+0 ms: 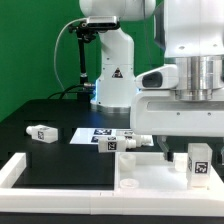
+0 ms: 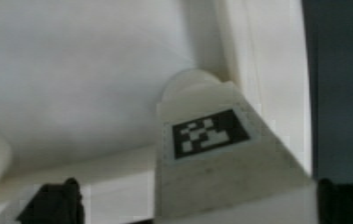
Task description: Assemble one leg
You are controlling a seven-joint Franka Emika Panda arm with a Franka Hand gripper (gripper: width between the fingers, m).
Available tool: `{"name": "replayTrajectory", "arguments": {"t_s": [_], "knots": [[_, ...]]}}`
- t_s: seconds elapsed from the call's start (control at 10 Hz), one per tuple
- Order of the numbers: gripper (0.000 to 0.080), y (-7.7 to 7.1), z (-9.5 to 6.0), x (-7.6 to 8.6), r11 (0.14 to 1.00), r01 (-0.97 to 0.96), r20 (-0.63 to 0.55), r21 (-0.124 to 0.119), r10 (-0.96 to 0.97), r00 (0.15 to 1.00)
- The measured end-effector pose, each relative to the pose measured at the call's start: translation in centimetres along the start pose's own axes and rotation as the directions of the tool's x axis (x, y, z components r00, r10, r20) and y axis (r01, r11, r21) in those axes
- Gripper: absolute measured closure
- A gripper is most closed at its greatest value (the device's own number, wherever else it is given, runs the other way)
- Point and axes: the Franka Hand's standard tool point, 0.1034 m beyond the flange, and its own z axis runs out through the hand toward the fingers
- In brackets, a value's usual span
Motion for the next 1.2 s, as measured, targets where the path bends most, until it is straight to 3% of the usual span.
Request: {"name": "replayTrajectory", "arguments": {"t_s": [0.2, 0.3, 0.4, 0.5, 0.7, 0.9, 1.0, 1.2], "knots": [[0.0173, 0.21, 0.04, 0.02, 0.998, -0.056, -0.001, -0.002, 0.056, 0.998], [0.0343, 0.19, 0.05, 0.02, 0.996, -0.089, 0.000, 0.000, 0.089, 0.996], [0.0343, 0.17, 0.06, 0.01, 0.981, -0.193, 0.000, 0.002, 0.193, 0.981], [0.0518, 0.17, 0.07, 0.00, 0.963, -0.270, 0.000, 0.001, 0.270, 0.963], [0.0515, 0.29, 0.18, -0.01, 0.894, -0.449, -0.004, 0.000, 0.449, 0.894], [0.0515, 0.56, 0.21, -0.11, 0.725, -0.689, -0.005, -0.006, 0.689, 0.725], [0.0515, 0.64, 0.25, -0.21, 0.585, -0.811, -0.003, -0.010, 0.811, 0.585], [0.0515, 0.99, 0.28, -0.40, 0.154, -0.988, 0.041, -0.021, 0.987, 0.153]]}}
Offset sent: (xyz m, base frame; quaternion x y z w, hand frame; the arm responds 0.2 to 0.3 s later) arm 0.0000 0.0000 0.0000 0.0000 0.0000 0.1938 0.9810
